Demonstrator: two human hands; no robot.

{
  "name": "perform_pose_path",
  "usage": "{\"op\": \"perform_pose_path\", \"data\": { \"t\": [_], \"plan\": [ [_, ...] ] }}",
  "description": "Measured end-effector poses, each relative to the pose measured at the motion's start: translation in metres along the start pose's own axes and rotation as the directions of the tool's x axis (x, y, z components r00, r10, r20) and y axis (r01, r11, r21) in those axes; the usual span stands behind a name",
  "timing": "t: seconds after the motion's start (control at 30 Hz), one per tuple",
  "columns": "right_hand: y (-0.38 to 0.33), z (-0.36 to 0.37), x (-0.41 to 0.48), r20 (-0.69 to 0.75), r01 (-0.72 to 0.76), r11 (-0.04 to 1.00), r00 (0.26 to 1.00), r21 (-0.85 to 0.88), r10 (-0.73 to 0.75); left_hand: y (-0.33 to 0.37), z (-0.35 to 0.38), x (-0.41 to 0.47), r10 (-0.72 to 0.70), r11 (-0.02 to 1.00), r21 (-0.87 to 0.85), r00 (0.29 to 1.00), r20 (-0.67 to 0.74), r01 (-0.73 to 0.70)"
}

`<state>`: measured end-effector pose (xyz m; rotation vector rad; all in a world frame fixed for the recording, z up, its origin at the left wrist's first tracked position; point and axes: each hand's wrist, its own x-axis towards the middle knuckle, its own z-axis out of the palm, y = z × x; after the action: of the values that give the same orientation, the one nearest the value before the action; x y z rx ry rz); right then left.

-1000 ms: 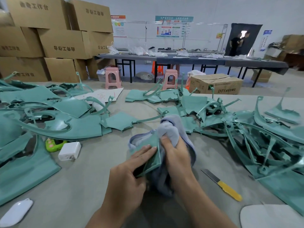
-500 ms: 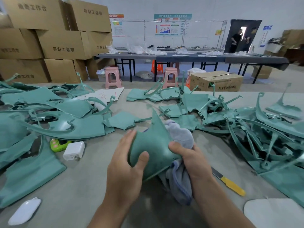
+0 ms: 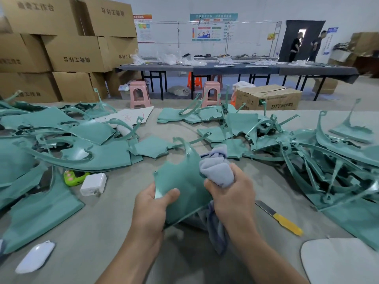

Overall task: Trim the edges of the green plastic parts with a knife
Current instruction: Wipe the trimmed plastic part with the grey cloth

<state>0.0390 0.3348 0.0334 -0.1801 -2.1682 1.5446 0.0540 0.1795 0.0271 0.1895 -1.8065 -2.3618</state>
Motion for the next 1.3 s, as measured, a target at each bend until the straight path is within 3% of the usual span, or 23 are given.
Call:
{"op": "perform_pose_path", "data": {
  "t": [0.1, 0.17, 0.3, 0.4, 0.47, 0.53, 0.57, 0.63, 0.7, 0.8, 0.97, 1.03, 1.1, 1.2, 1.3],
  "plan": [
    [-0.004, -0.001, -0.006, -0.015, 0.274, 0.956, 0.961, -0.106, -0.277, 0.003, -0.007, 0.006, 0.294, 0.93, 0.259, 0.951, -0.098, -0.261],
    [-0.008, 0.001, -0.01, 0.043, 0.409, 0.909, 0.913, -0.078, -0.406, 0.003, -0.008, 0.004, 0.362, 0.887, 0.314, 0.932, -0.021, -0.337],
    [-0.008, 0.015, -0.023, 0.348, 0.41, 0.912, 0.858, -0.019, -0.378, -0.003, 0.001, -0.005, 0.264, 0.937, 0.212, 0.961, 0.082, -0.276],
    [-0.013, 0.027, -0.038, 0.339, 0.271, 0.949, 0.888, 0.16, -0.311, -0.004, 0.0, -0.001, 0.154, 0.988, 0.033, 0.982, -0.105, -0.152],
    [-0.016, 0.032, -0.047, 0.414, 0.346, 0.929, 0.832, 0.132, -0.369, -0.003, -0.001, 0.0, 0.055, 0.991, -0.107, 0.977, -0.207, -0.078],
    [-0.02, 0.032, -0.051, 0.5, 0.385, 0.917, 0.776, 0.109, -0.385, -0.002, -0.001, -0.001, -0.013, 0.986, -0.165, 0.974, -0.227, -0.025],
    [-0.019, 0.03, -0.045, 0.466, 0.425, 0.9, 0.781, 0.094, -0.417, -0.002, -0.002, -0.001, -0.038, 0.984, -0.179, 0.977, -0.21, 0.0],
    [-0.015, 0.027, -0.034, 0.336, 0.517, 0.855, 0.8, 0.033, -0.497, -0.001, -0.002, 0.0, -0.021, 0.989, -0.147, 0.988, -0.153, -0.002],
    [-0.012, 0.024, -0.027, 0.381, 0.445, 0.895, 0.832, -0.022, -0.404, 0.0, -0.001, -0.002, 0.061, 0.996, -0.063, 0.993, -0.097, -0.067],
    [-0.008, 0.029, -0.03, 0.432, 0.331, 0.943, 0.85, 0.009, -0.303, 0.0, 0.003, -0.006, 0.066, 0.997, -0.045, 0.993, -0.093, -0.071],
    [-0.019, 0.024, -0.059, 0.48, 0.515, 0.857, 0.75, 0.007, -0.454, 0.005, 0.003, -0.012, -0.003, 0.963, -0.266, 0.98, -0.201, -0.052],
    [-0.023, 0.02, -0.066, 0.544, 0.525, 0.851, 0.708, 0.022, -0.451, 0.006, 0.01, -0.009, 0.039, 0.966, -0.239, 0.972, -0.231, -0.095],
    [-0.025, 0.019, -0.067, 0.514, 0.6, 0.8, 0.683, 0.01, -0.519, 0.006, 0.01, -0.004, 0.019, 0.973, -0.216, 0.957, -0.291, -0.085],
    [-0.024, 0.014, -0.061, 0.504, 0.566, 0.822, 0.728, -0.059, -0.464, 0.007, -0.001, -0.001, -0.089, 0.98, -0.184, 0.991, -0.102, 0.069],
    [-0.029, 0.007, -0.048, 0.497, 0.471, 0.882, 0.763, 0.011, -0.414, -0.001, -0.008, 0.003, -0.073, 0.997, -0.028, 0.987, -0.144, 0.07]
  ]
}}
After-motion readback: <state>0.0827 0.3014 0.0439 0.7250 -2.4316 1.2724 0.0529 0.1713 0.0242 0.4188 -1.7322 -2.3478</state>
